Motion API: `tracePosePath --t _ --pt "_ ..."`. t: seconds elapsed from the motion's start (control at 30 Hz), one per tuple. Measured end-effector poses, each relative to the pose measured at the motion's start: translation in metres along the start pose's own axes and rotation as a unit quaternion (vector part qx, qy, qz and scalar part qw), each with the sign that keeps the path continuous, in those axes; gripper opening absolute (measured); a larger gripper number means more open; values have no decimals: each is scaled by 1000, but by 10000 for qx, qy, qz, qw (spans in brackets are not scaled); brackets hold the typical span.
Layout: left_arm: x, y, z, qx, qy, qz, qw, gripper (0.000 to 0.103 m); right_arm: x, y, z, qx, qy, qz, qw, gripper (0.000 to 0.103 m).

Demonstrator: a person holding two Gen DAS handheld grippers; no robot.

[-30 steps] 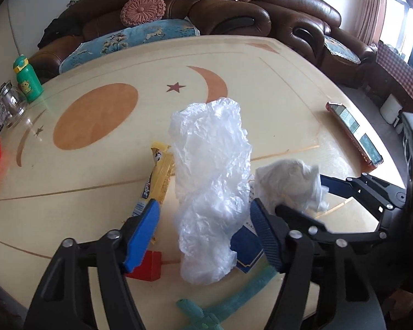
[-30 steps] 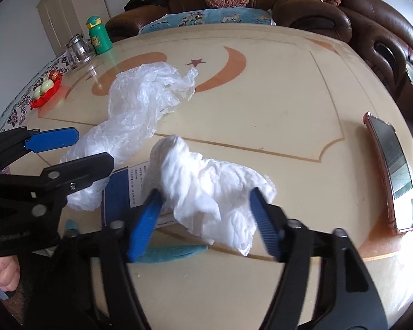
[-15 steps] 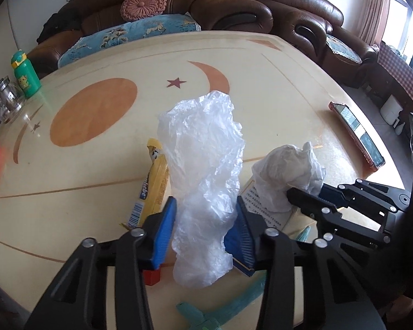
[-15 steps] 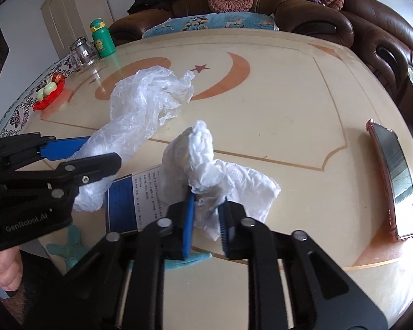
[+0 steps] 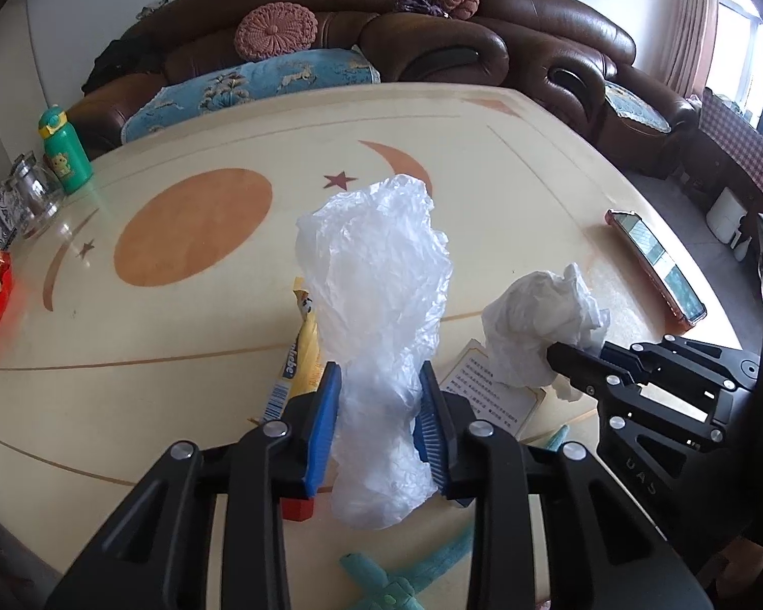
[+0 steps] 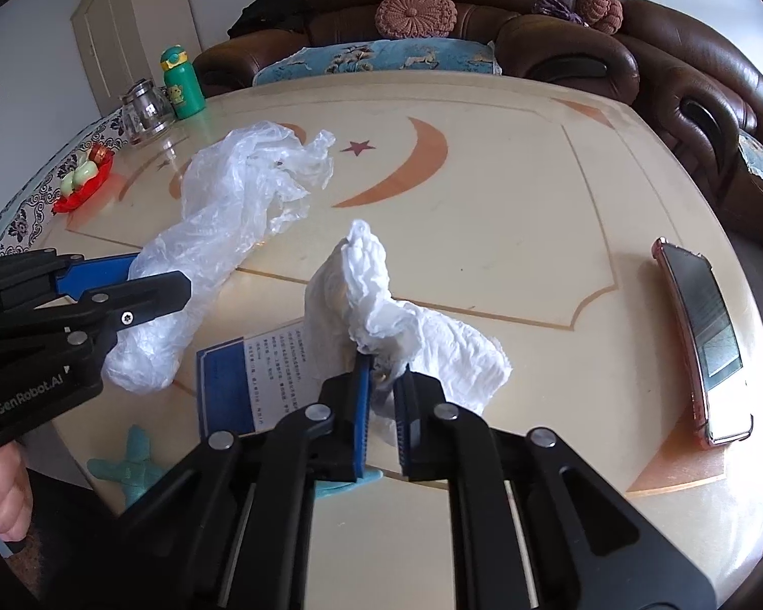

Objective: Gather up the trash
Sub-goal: 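Lift the plastic bag and tissue and carry both over the pink bin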

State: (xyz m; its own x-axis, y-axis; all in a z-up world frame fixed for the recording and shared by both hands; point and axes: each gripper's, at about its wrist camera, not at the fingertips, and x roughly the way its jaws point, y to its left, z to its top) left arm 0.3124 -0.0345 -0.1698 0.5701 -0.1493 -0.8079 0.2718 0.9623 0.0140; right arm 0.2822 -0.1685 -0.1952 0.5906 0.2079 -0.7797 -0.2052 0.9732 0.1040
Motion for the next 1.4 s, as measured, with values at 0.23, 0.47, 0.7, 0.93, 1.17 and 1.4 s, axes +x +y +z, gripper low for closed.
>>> tracePosePath --t 0.23,0.47,0.7,0.93,1.17,1.4 --pt "-15 6 -1 -95 -93 55 9999 30 -15 4 2 17 -100 2 9999 10" --pt "-49 9 -2 -157 -328 84 9993 30 -43 12 7 20 -272 -22 9996 10" --pt "-92 11 -13 -189 -542 139 9983 30 -83 28 9 -61 -481 -87 9988 10" --pt "-143 9 -35 -276 -740 189 9967 30 -133 47 -1 -125 -701 -160 9973 10" --pt "-187 -2 -62 -216 -914 174 9954 30 -176 65 -24 -166 -802 -173 9965 10" --pt "-222 -14 -89 -166 -1035 79 9945 30 -214 76 -54 -162 -886 -234 9957 10"
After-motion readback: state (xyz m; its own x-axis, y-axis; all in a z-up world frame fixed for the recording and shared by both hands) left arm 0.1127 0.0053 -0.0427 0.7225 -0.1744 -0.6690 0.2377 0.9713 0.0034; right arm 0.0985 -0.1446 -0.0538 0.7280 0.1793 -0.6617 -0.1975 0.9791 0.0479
